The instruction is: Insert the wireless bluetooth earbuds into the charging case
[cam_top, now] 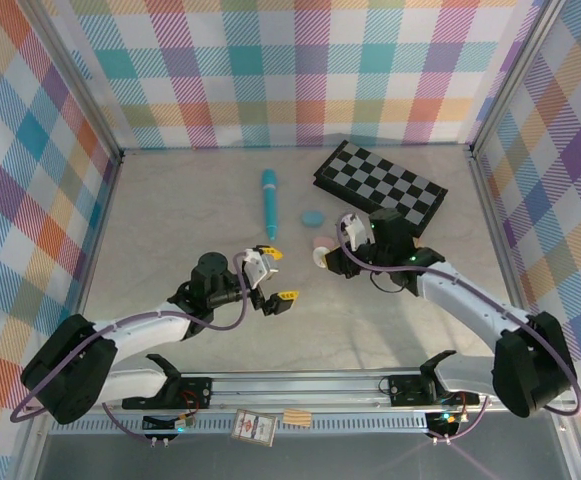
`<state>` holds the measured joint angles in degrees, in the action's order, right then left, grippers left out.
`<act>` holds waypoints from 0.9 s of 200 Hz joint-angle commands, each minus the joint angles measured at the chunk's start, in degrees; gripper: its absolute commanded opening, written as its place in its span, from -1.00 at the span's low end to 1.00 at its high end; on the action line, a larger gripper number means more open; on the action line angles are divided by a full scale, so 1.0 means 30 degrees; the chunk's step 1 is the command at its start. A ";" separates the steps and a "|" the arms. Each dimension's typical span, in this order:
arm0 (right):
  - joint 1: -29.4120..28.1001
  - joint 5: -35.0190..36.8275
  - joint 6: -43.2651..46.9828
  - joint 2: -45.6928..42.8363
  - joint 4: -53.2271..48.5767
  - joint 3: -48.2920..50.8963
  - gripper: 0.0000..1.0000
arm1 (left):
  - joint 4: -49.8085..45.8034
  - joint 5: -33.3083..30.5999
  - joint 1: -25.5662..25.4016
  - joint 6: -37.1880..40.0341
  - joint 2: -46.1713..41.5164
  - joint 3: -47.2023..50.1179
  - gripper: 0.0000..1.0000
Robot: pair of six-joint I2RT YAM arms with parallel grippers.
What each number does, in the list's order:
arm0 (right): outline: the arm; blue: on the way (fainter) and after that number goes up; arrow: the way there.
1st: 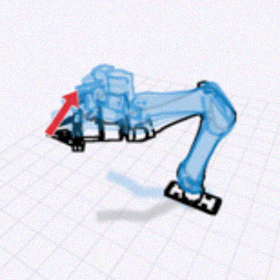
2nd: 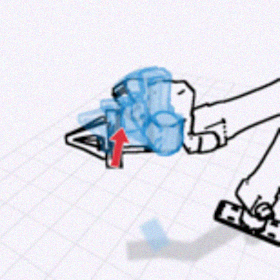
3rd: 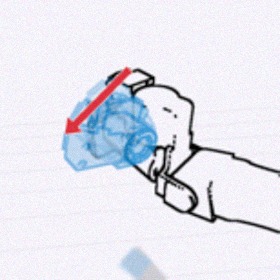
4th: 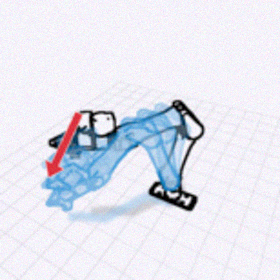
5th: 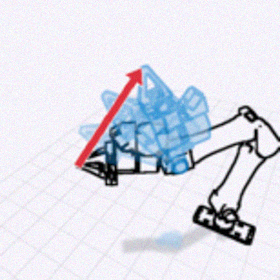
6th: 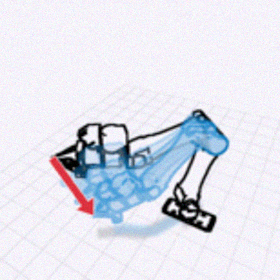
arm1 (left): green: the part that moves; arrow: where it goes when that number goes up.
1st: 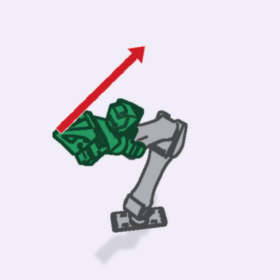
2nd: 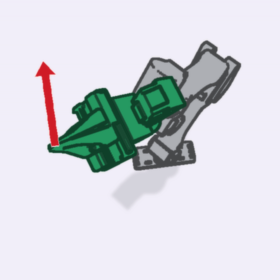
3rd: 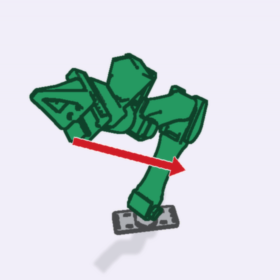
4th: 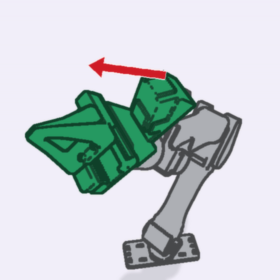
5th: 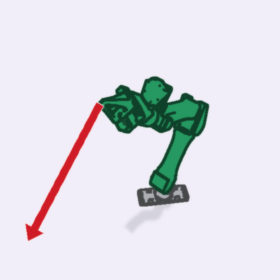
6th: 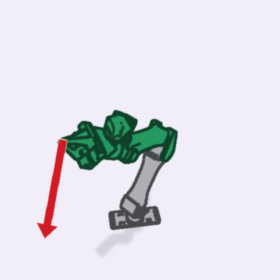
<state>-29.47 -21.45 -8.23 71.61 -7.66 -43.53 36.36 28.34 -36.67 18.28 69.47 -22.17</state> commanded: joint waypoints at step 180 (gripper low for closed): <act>0.1466 0.9800 -0.2420 0.0759 0.1544 0.0774 0.91 | -0.2319 -1.1685 0.3135 -0.0513 -0.2894 0.0945 0.99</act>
<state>-28.05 -0.58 -25.56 78.70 -0.62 -39.05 25.36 2.15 -31.07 22.55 63.48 -22.04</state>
